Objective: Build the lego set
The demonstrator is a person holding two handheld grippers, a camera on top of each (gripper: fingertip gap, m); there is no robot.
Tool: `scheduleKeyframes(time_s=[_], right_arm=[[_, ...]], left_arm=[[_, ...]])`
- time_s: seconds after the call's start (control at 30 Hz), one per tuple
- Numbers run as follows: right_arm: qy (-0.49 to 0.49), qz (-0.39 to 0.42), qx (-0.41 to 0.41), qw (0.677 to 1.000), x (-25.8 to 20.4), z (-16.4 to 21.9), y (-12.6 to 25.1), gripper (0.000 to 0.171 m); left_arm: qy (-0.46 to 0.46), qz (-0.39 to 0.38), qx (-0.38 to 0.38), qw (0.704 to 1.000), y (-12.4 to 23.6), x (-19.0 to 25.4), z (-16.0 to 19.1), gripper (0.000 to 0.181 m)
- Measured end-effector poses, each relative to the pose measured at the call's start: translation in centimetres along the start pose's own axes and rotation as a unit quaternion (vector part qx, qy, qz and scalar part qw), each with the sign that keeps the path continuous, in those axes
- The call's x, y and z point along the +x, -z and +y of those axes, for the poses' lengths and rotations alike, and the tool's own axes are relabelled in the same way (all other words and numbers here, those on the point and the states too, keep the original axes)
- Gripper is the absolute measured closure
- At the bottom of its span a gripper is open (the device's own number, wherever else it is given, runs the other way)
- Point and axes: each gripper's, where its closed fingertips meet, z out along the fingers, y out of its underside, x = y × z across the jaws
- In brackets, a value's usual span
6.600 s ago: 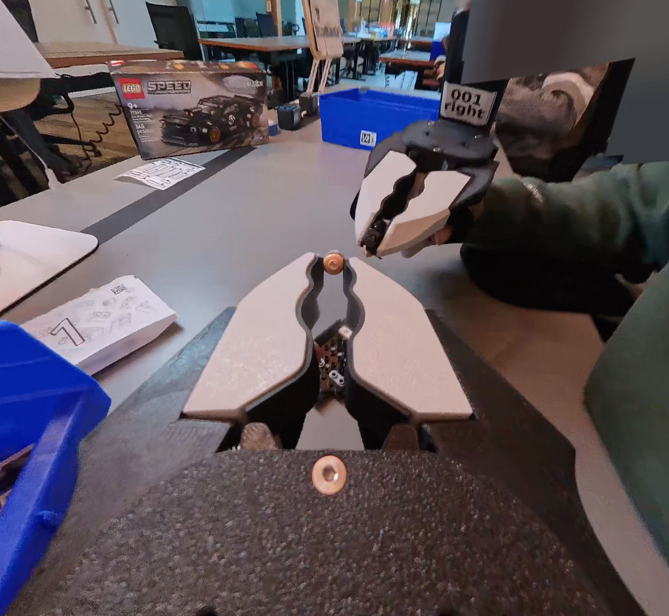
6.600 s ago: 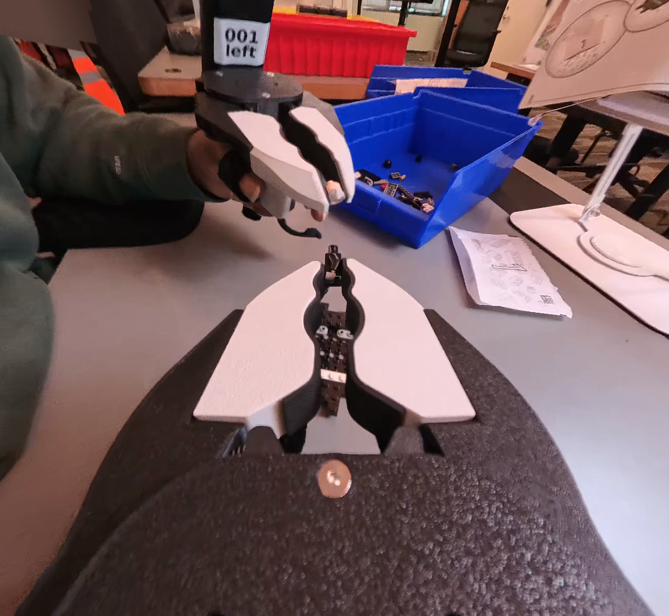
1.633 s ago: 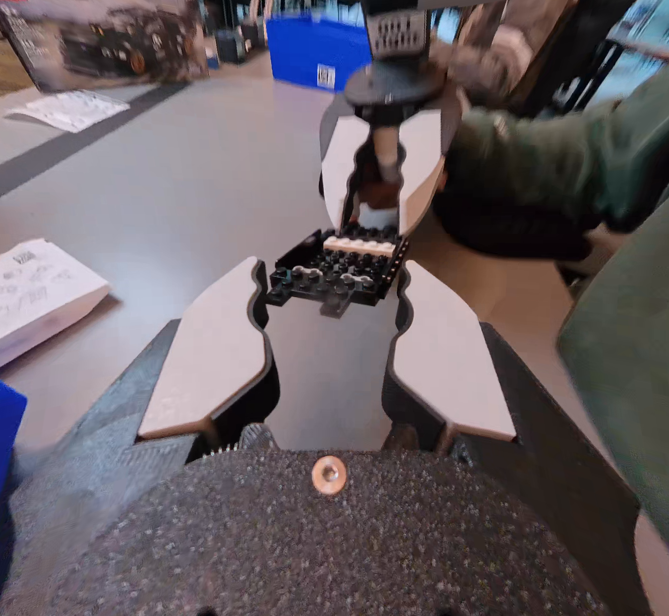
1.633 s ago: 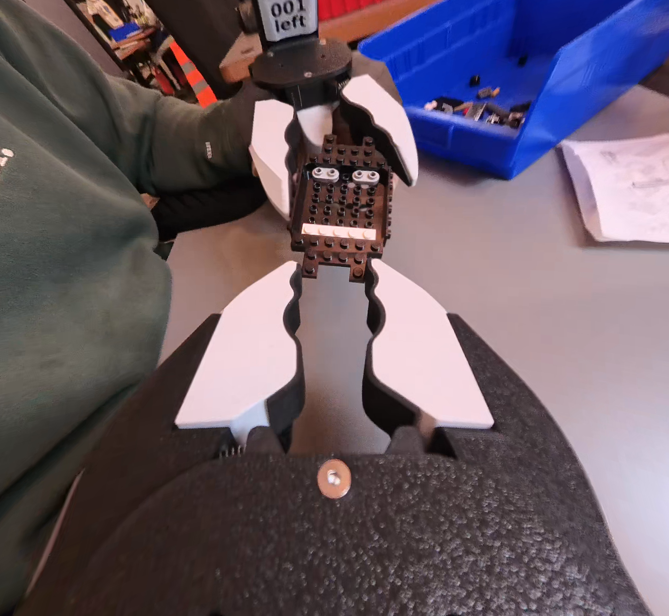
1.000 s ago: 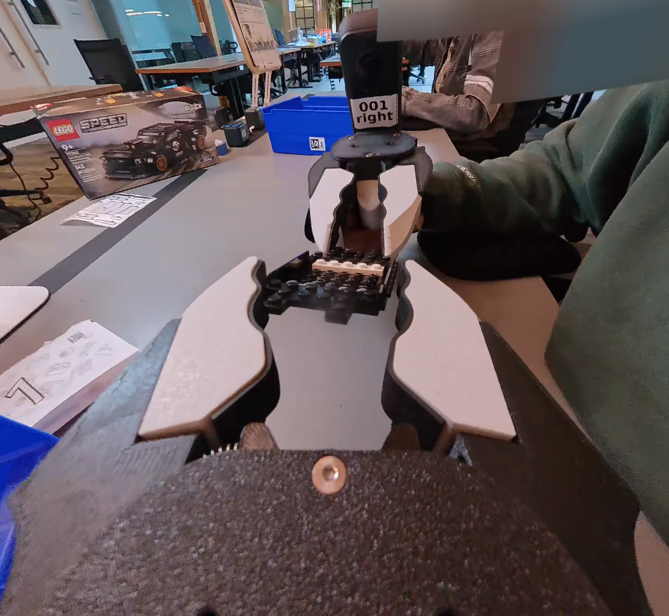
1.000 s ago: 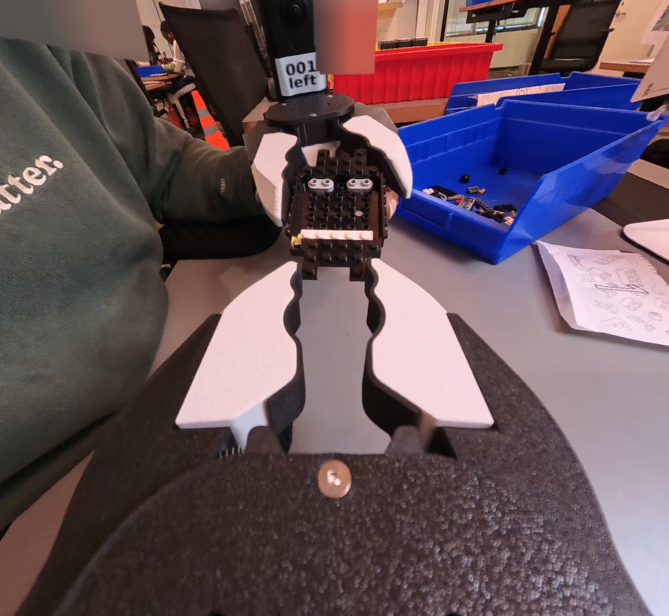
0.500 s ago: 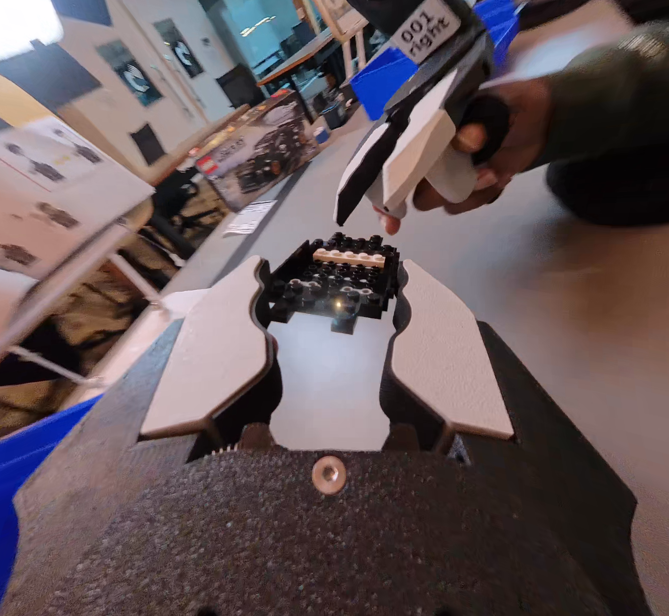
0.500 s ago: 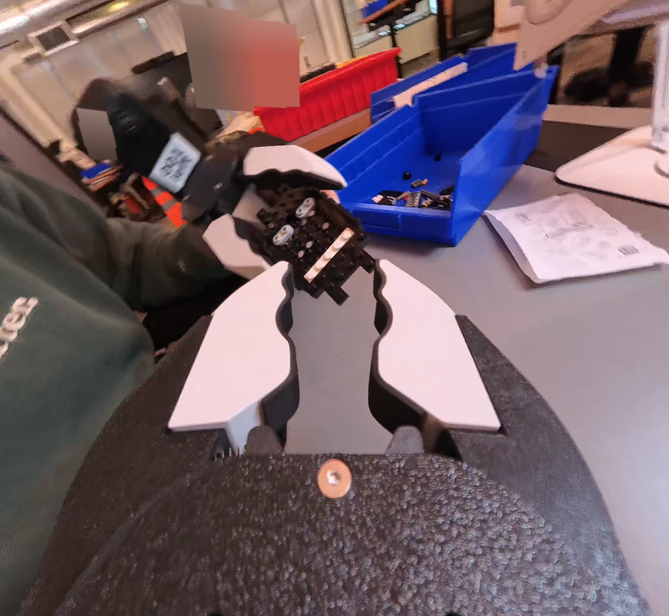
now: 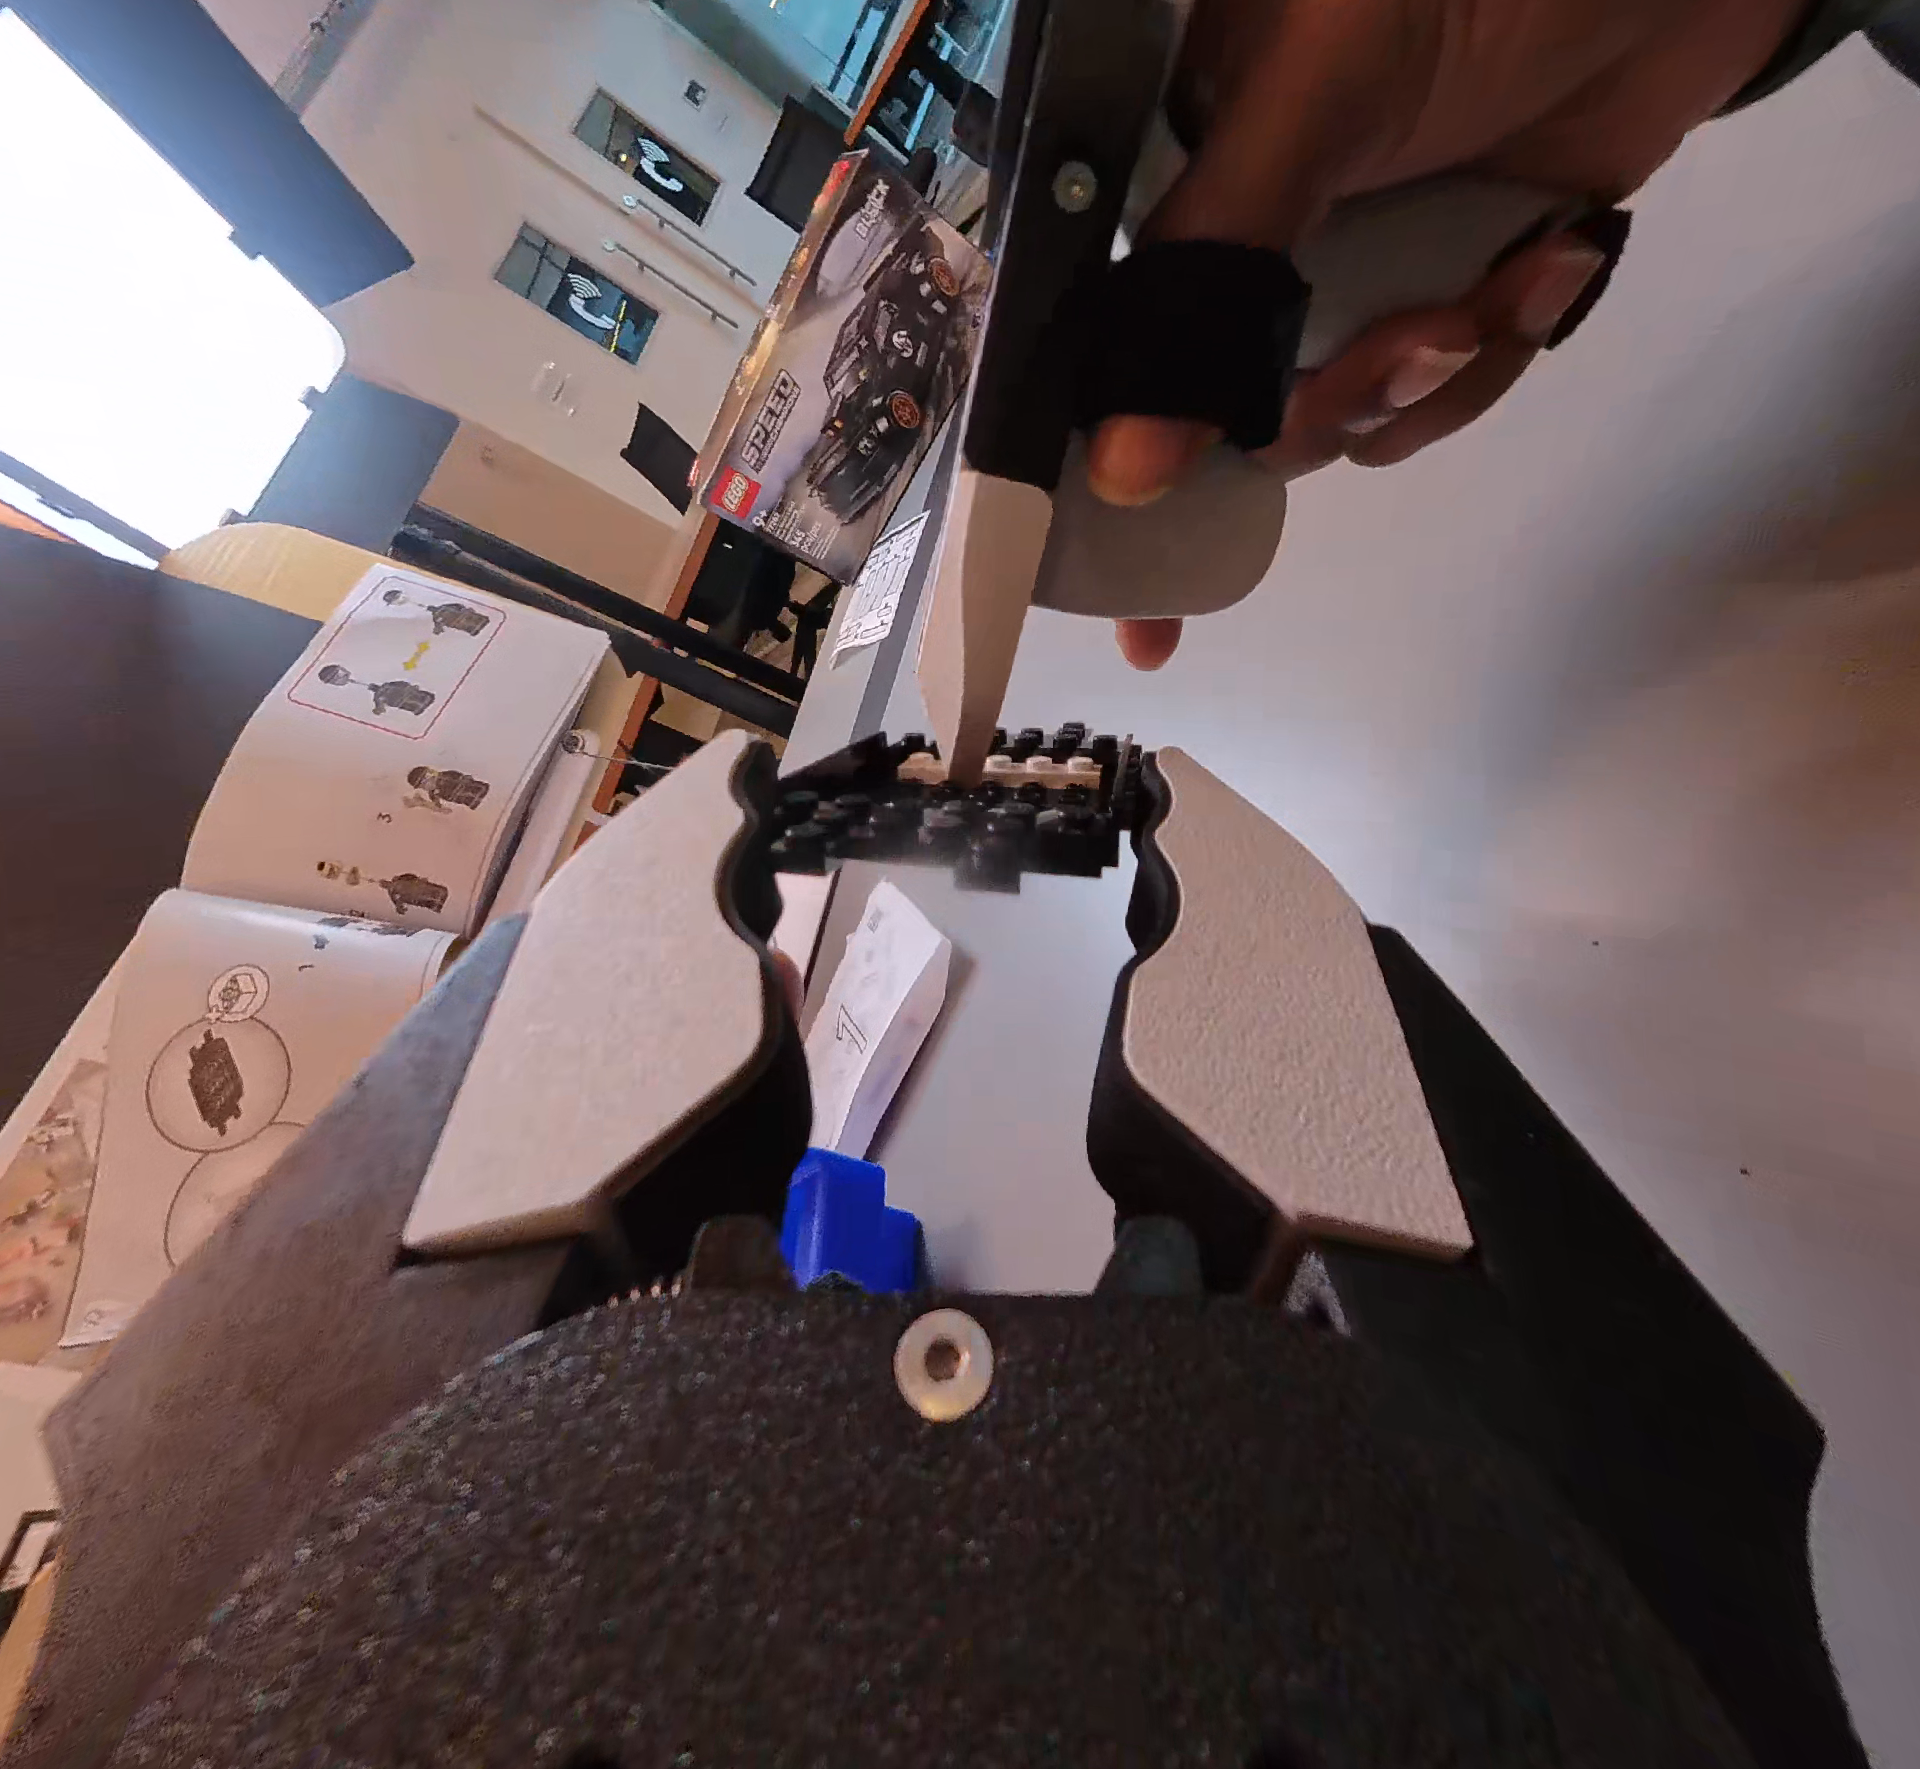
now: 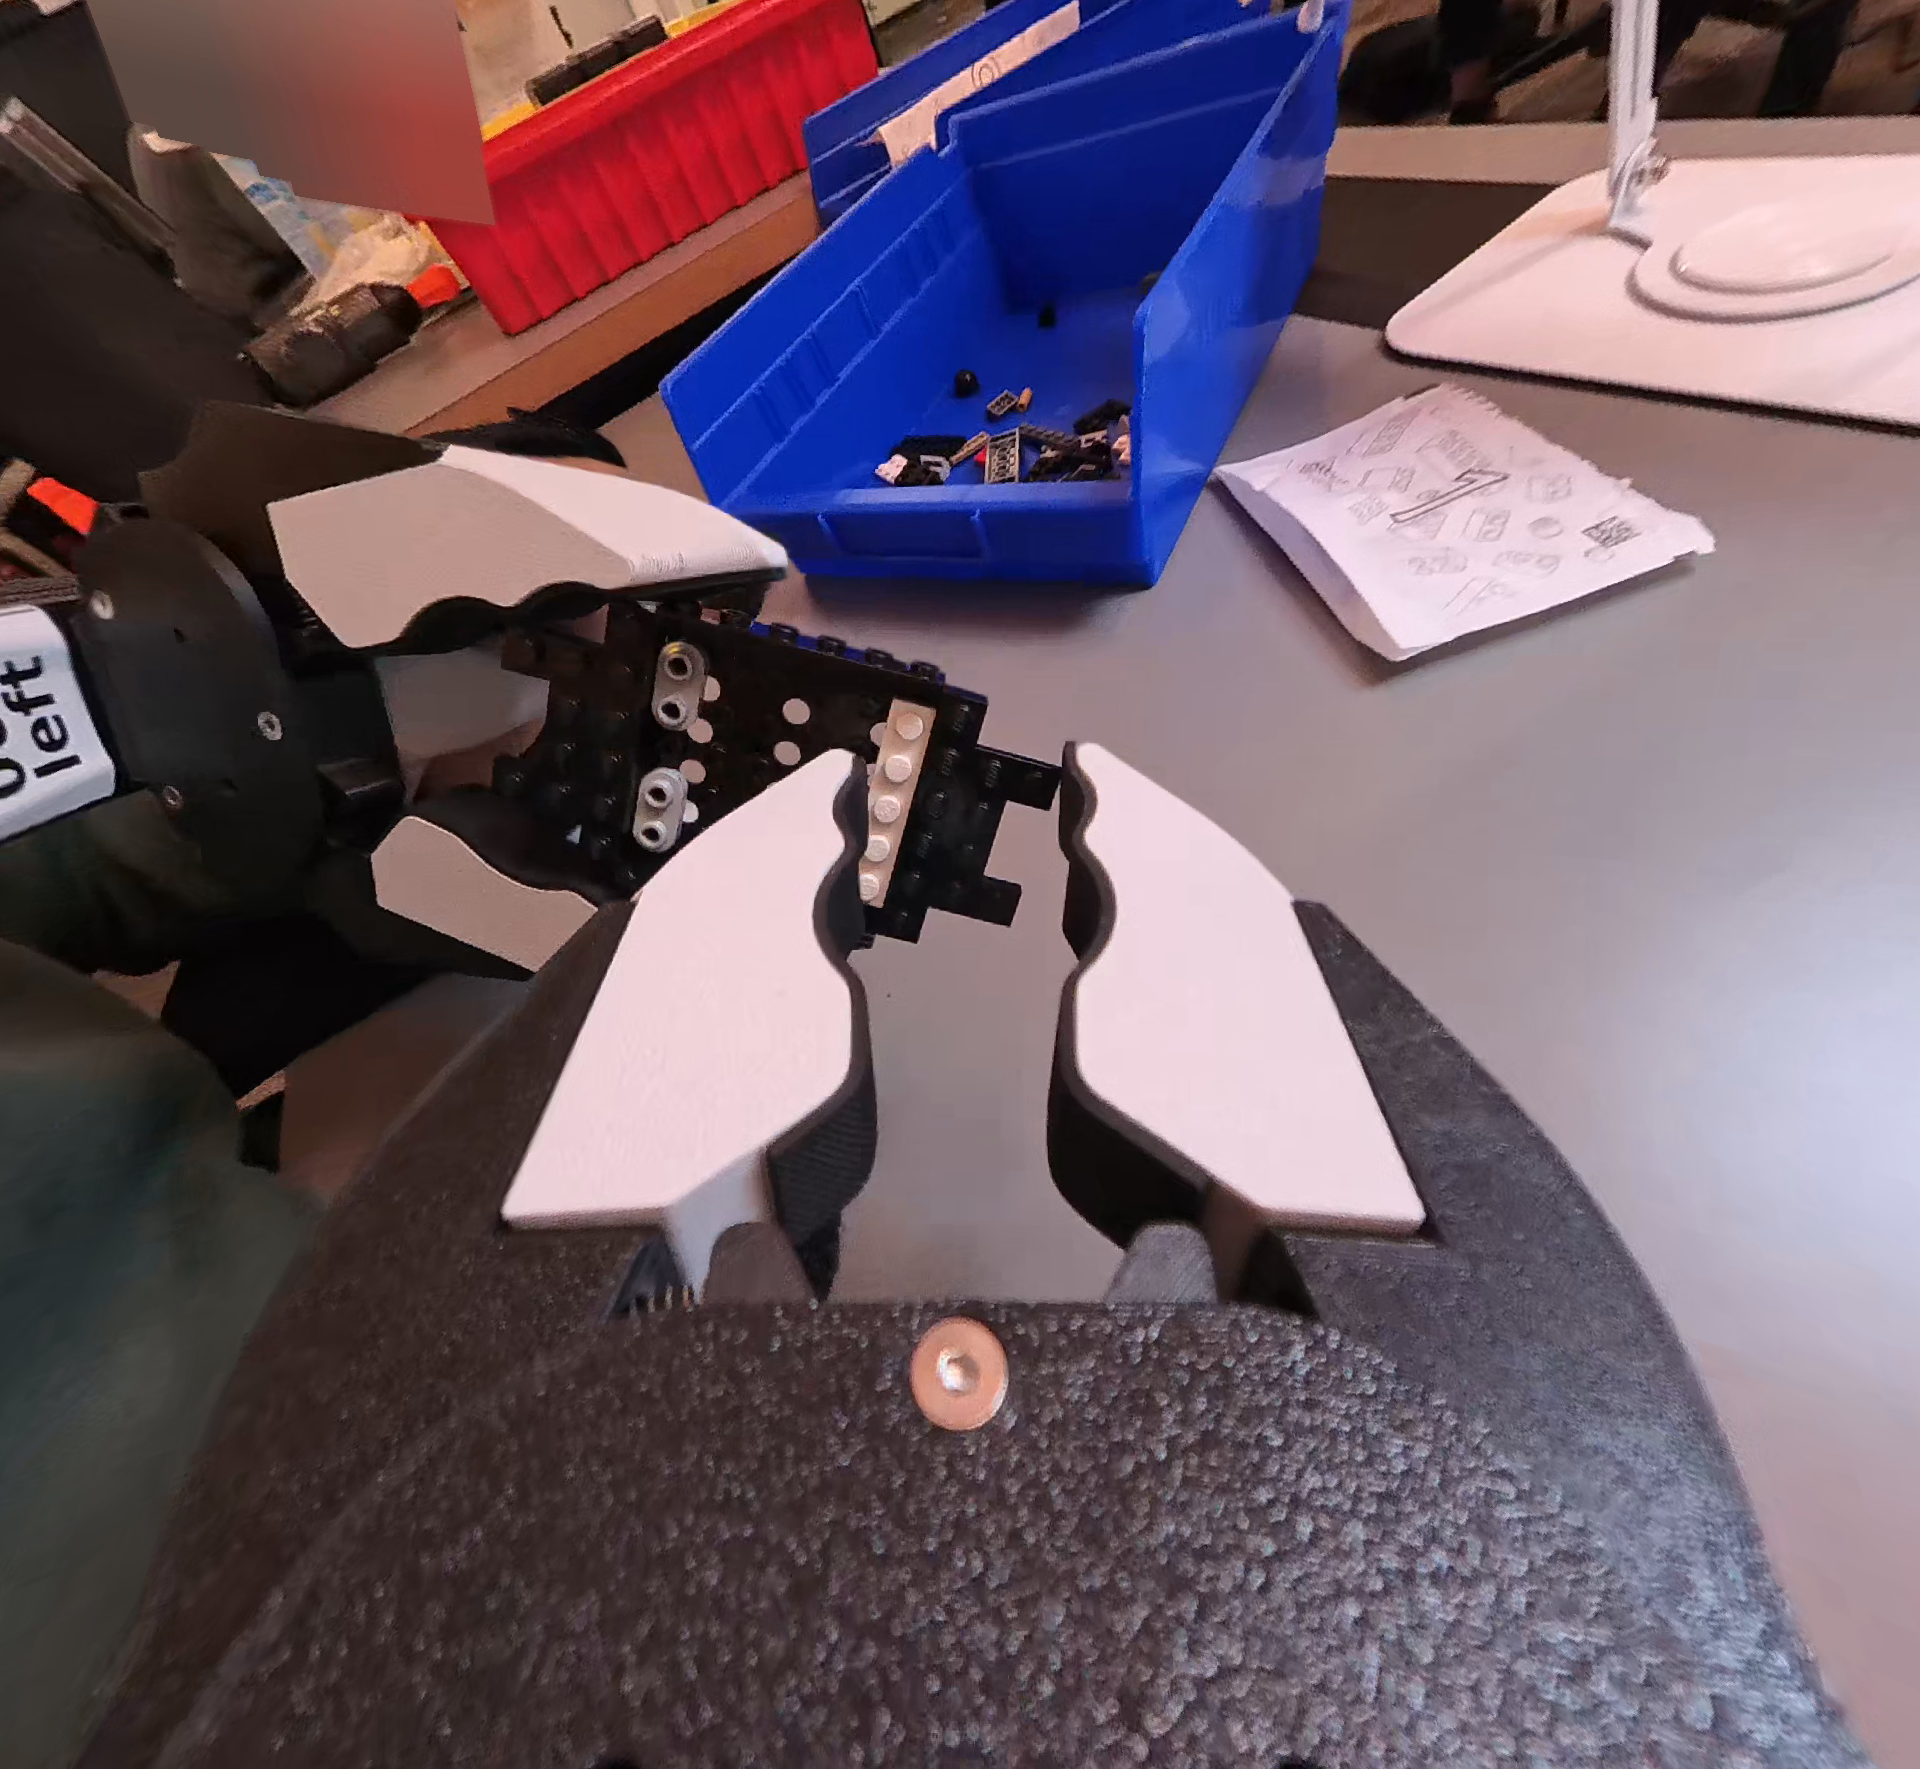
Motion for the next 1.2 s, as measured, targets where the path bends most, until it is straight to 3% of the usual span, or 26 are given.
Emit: scheduleKeyframes(time_s=[0.27,0.47,0.5,0.53,0.6,0.73,0.8,0.9,1.0,1.2], right_arm=[[-0.014,-0.037,-0.022,0.999,0.1,1.0,-0.1,0.138],[-0.006,-0.086,-0.022,0.996,-0.7,0.9,0.4,0.139],[-0.012,-0.088,-0.015,0.996,-0.4,0.8,0.8,0.147],[-0.007,-0.091,0.002,0.996,0.0,0.3,1.4,0.171],[0.027,-0.080,0.016,0.996,0.1,-0.4,1.9,0.171],[0.072,-0.056,0.012,0.996,-0.9,-0.7,1.5,0.171],[0.105,-0.047,0.013,0.993,-1.0,-0.4,1.2,0.159],[0.184,-0.093,0.025,0.978,-3.2,-0.1,1.1,0.159],[0.133,-0.157,0.004,0.979,-5.3,0.6,0.7,0.152],[0.033,-0.176,-0.001,0.984,-5.0,0.5,0.3,0.146]], left_arm=[[0.004,0.024,0.009,1.000,0.0,1.1,0.2,0.117],[0.085,0.055,0.048,0.994,0.4,0.8,-0.6,0.116],[0.104,0.061,0.056,0.991,0.6,0.6,-0.7,0.116],[0.126,0.072,0.064,0.987,0.8,0.4,-0.6,0.116],[0.183,0.081,0.071,0.977,1.0,-0.5,-0.1,0.116],[0.198,0.086,0.072,0.974,0.9,-0.7,0.5,0.116],[0.198,0.107,0.072,0.972,0.7,0.2,0.6,0.116],[0.272,0.175,0.102,0.941,0.8,1.6,-0.2,0.116],[0.311,0.198,0.129,0.920,0.9,1.8,-0.6,0.116],[0.263,0.160,0.130,0.943,0.6,1.7,-0.7,0.115]])
